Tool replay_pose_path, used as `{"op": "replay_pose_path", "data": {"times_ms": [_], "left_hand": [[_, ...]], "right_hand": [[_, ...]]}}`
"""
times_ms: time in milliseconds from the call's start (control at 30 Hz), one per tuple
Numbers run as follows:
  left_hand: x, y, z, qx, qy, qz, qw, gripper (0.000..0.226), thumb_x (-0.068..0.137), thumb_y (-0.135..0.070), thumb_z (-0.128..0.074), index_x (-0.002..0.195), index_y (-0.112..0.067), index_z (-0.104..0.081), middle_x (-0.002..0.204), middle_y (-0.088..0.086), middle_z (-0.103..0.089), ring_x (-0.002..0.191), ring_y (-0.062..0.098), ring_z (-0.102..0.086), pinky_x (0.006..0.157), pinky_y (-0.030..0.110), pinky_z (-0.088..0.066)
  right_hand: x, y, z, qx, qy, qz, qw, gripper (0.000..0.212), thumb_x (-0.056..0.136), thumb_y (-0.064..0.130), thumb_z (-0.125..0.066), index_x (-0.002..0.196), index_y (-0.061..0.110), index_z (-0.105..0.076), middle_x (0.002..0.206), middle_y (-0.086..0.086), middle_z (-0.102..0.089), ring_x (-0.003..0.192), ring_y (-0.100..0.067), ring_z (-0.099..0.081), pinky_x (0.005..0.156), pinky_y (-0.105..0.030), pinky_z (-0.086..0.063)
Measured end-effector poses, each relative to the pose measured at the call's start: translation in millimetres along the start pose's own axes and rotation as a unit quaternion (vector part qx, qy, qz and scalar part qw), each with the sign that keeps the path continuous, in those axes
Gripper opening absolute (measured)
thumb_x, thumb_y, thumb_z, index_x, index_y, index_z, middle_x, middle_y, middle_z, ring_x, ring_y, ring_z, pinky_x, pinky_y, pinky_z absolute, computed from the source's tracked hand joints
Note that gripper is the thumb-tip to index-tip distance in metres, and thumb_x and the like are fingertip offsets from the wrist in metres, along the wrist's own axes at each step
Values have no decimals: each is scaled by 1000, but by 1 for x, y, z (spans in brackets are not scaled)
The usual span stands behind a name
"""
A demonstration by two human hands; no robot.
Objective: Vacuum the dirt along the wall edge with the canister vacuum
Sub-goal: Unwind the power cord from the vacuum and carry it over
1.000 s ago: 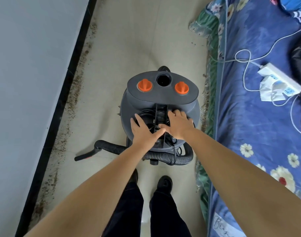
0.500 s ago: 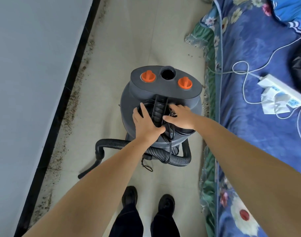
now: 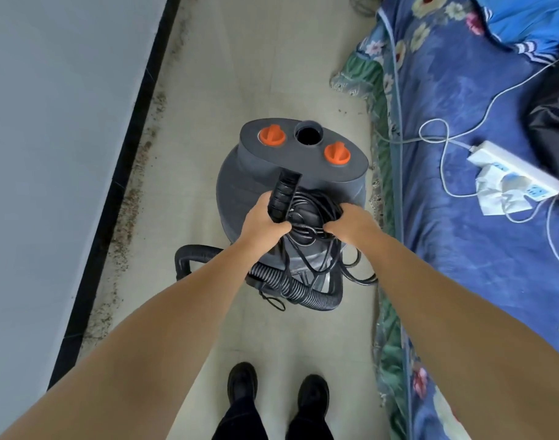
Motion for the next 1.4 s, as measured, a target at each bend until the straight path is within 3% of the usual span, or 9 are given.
{"op": "replay_pose_path", "data": {"times_ms": [167,333,500,533,633,1000,1100,1267,1400], "left_hand": [[7,-3,2,30,12,-9,999,48,87,-17,-65,130,-18,-43,92,-15,-55,87,4,-56,66,15,-37],[2,-21,8,189,-19,34,981,52,91,-26,-61,136,-12,-41,130,13,-51,124,34,-43,100,46,-38],[-71,-63,15,90,-21,-5,996,32,99,-34,-43,114,-9,-55,108,16,-59,88,7,-42,90,44,-43],[-92,-70,14,14,35,50,998,39,100,-41,-38,109,-8,-57,99,15,-62,112,34,-45,86,44,-46],[-143,-75,20,-209,138,200,947,56,96,-61,-34,98,-16,-68,85,7,-72,83,22,-67,79,39,-54],[-237,-102,55,53,315,10,947,36,81,-60,-56,80,-25,-61,57,-9,-50,48,10,-45,54,24,-39],[-264,-77,70,129,282,73,948,28,81,-54,-53,100,-34,-62,95,-5,-71,68,2,-59,65,23,-45],[-306,-76,101,82,126,20,988,89,83,-46,-70,152,-27,-17,155,-4,-24,139,14,-30,99,24,-29],[-352,-127,92,25,247,-67,966,54,84,-48,-67,134,-46,-48,142,-16,-49,121,-12,-45,98,16,-35]], "right_hand": [[-23,-26,-3,201,-46,-26,978,5,89,13,-50,93,12,-52,76,-6,-56,74,-29,-57,57,-27,-43],[-72,-46,3,432,77,-40,898,14,88,0,-57,87,15,-56,95,-11,-70,73,-22,-69,57,-33,-59],[-145,-38,23,445,182,41,876,14,89,-5,-56,91,9,-57,105,-9,-71,83,-14,-69,65,-37,-60],[-160,-32,28,447,193,57,872,14,90,-6,-55,94,7,-57,106,-8,-69,89,-16,-67,68,-38,-61],[-202,-14,51,410,229,110,876,17,90,1,-62,102,13,-60,107,0,-65,97,-14,-65,74,-35,-60],[-337,40,183,273,167,293,901,15,96,7,-53,103,15,-64,66,0,-63,55,-14,-56,49,-23,-49],[-373,61,210,259,147,370,880,19,95,15,-54,107,15,-68,59,-3,-60,44,-14,-45,40,-19,-33],[-430,86,221,151,212,448,855,21,86,17,-50,98,14,-67,52,0,-54,38,-10,-33,38,-18,-22],[-477,104,211,205,264,504,796,30,87,10,-42,107,7,-65,49,2,-51,35,-6,-32,39,-19,-19]]}}
Point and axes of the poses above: each hand's wrist, its own x-axis towards the middle knuckle, its own z-axis out of the back of the hand, y = z × x, the point moved 2 cm from there along x, towards the middle knuckle
